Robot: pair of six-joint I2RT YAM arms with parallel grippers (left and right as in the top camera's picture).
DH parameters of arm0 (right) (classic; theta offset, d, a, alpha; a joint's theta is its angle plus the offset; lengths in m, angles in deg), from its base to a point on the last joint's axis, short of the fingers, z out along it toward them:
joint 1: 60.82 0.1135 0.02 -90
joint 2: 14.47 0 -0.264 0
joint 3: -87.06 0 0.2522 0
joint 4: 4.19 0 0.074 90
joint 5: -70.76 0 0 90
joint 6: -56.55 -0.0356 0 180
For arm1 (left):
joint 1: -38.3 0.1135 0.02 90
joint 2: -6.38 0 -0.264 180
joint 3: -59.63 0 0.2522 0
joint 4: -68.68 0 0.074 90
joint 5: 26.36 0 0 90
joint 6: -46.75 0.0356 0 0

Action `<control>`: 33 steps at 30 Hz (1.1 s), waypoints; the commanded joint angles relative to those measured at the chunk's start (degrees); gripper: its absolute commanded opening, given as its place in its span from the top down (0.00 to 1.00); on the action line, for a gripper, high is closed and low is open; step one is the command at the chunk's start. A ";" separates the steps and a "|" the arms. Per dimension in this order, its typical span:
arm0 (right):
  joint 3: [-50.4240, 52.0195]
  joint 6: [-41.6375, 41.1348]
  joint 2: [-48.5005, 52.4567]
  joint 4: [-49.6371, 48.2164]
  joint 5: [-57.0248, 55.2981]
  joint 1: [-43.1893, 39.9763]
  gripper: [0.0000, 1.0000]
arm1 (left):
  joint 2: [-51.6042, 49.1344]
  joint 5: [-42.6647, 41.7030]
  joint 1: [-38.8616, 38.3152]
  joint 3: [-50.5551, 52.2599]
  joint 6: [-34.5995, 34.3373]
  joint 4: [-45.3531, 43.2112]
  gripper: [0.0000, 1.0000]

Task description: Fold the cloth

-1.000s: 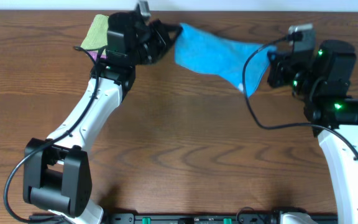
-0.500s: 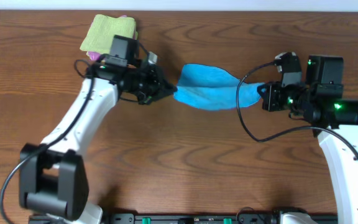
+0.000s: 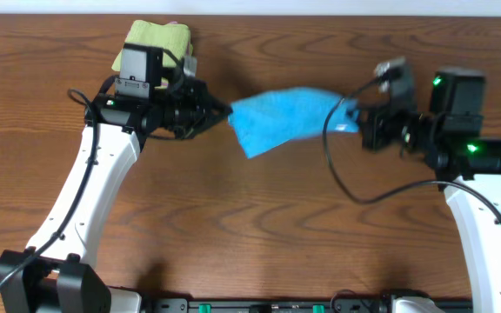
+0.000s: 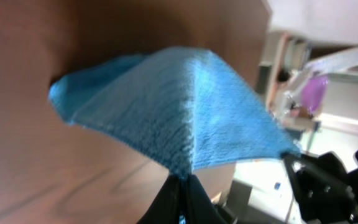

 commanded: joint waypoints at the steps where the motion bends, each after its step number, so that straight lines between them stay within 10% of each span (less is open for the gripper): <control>1: 0.13 5.05 0.50 7.76 4.09 2.38 0.99 | -0.20 0.98 -0.11 -0.50 5.16 3.21 0.94; 25: 0.20 4.15 -2.14 46.18 -3.13 5.22 0.98 | -0.22 0.63 -8.70 -0.44 20.28 40.02 0.94; 27: 0.20 4.15 -2.40 46.05 -4.76 5.22 0.68 | -0.22 0.76 -8.70 -0.44 21.73 39.91 0.93; 28: 0.22 4.15 -2.40 45.72 -5.73 5.22 0.13 | -0.22 1.05 -8.68 -0.44 21.70 39.67 0.77; 29: 0.22 4.15 -2.40 45.31 -5.81 5.22 0.01 | -0.22 1.31 -8.70 -0.44 21.70 39.47 0.71; 31: 0.22 4.13 -2.40 44.50 -5.77 5.22 0.01 | -0.22 1.68 -8.70 -0.44 21.73 39.36 0.56; 33: 0.22 4.13 -2.40 44.28 -5.77 5.22 0.01 | -0.22 1.66 -8.70 -0.44 21.75 39.74 0.16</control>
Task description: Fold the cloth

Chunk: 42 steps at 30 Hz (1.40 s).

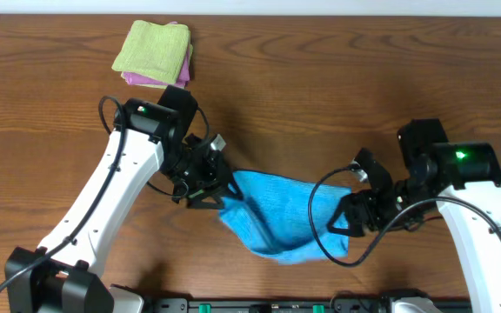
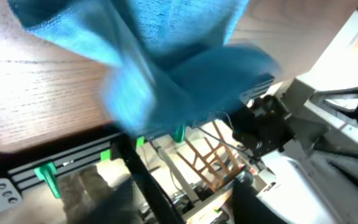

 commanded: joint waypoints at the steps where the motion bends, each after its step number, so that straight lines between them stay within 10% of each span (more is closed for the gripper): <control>1: -0.04 0.13 -0.61 -0.17 -0.33 0.59 0.01 | -0.22 0.90 -0.02 -0.44 1.36 0.72 0.13; 9: 0.76 -0.79 -0.66 -2.78 -2.97 0.59 0.01 | -0.22 4.66 -0.02 -0.33 3.72 -1.27 0.12; 16: 15.26 -2.69 -0.66 -26.99 -3.87 0.52 0.03 | -2.14 7.28 -0.39 4.26 3.69 -21.18 0.17; 20: 21.03 -7.63 -0.66 -34.29 -3.93 0.52 0.18 | -6.69 7.10 -1.60 6.05 2.40 -25.81 0.18; 27: 25.33 -21.27 -0.66 -35.41 -12.11 0.59 0.84 | -19.28 7.10 -6.51 6.05 0.48 -30.93 0.28; 42: 39.19 -21.75 -0.11 -62.69 -12.50 0.59 0.92 | -22.27 17.94 -8.55 6.03 -5.86 -36.57 0.33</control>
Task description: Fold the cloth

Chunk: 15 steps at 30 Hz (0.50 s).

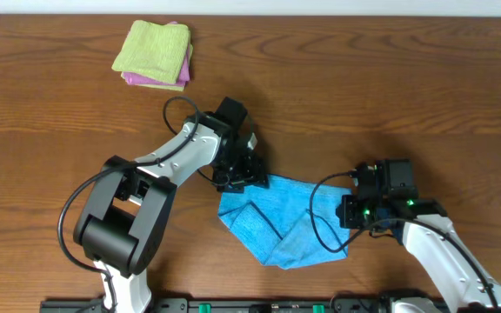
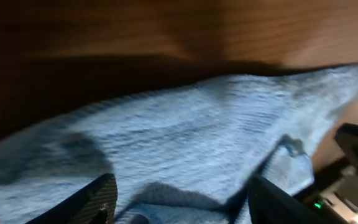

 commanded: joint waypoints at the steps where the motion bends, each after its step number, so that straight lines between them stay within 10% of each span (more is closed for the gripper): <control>1: 0.90 -0.83 0.72 -1.97 -0.22 0.59 0.92 | -0.22 6.80 -0.15 0.24 -2.62 0.02 0.33; 15: 2.36 -0.37 12.44 -14.14 -2.01 0.59 0.92 | -3.08 9.75 -0.24 0.26 -5.95 -3.72 0.45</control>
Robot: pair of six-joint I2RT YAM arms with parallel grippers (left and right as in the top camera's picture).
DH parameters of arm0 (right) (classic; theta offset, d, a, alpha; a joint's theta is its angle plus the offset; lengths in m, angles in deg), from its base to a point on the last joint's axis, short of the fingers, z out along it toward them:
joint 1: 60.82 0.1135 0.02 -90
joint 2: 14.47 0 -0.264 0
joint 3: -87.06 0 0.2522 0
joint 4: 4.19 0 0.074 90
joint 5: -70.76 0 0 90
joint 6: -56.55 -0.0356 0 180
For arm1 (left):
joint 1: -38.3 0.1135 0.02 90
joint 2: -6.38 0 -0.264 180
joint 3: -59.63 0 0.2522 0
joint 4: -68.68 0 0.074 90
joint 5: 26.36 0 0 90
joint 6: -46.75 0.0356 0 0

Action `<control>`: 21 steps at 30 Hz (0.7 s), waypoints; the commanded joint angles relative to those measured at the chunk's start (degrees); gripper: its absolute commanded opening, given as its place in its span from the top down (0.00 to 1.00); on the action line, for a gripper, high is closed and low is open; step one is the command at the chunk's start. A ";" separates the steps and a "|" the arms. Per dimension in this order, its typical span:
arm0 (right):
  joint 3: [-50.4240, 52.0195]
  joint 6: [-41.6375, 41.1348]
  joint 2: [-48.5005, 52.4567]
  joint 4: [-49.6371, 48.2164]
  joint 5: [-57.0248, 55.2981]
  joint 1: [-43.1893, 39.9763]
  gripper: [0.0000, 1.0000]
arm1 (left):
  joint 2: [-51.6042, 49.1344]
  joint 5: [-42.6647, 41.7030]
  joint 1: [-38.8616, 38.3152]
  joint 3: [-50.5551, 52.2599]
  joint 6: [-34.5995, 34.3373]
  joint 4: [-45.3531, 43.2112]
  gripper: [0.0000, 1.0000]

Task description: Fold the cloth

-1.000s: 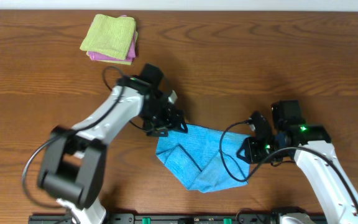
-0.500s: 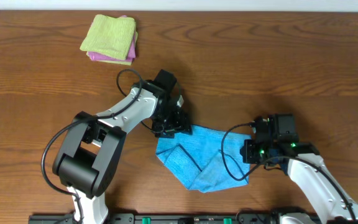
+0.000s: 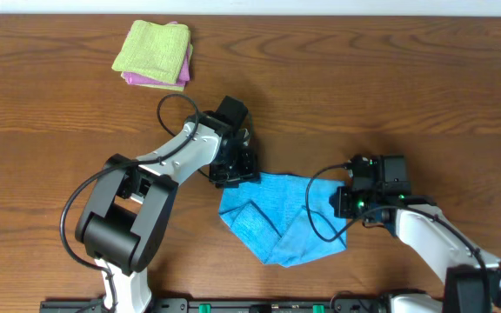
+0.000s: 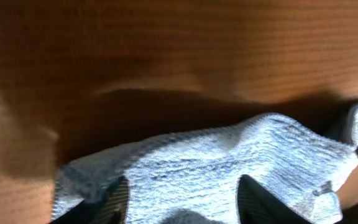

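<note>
The blue cloth [image 3: 281, 217] lies on the wooden table [image 3: 407, 96] near the front middle, doubled over with a diagonal crease and layered edges showing. My left gripper [image 3: 240, 172] sits at the cloth's far left corner. In the left wrist view the left gripper [image 4: 182, 190] is open, and the cloth [image 4: 229, 162] lies under and between its two dark fingertips [image 4: 118, 190]. My right gripper [image 3: 341, 202] is low at the cloth's right edge, its fingers hidden under the wrist.
A folded green cloth on a pink one [image 3: 153, 52] lies at the back left. A black rail [image 3: 259, 304] runs along the table's front edge just below the blue cloth. Loose cables loop off both wrists.
The left gripper stays open and has backed slightly off the cloth's far corner. The right wrist has shifted a little farther back and left along the right edge. The cloth lies as before.
Both grippers first held the cloth stretched in the air over the back of the table. Then it hung sagging between them nearer the front. After that it lay doubled on the table with the left gripper open, and it rests there now.
</note>
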 commanded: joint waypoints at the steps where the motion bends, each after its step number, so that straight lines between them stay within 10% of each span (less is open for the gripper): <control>1: 1.79 -0.35 3.67 -1.46 -4.96 0.59 0.92 | -2.54 3.39 -0.24 0.26 -1.46 -1.79 0.45; 21: 1.77 -0.35 3.93 -25.20 -25.27 0.52 0.95 | -2.84 19.61 0.00 0.24 -13.88 -22.27 0.38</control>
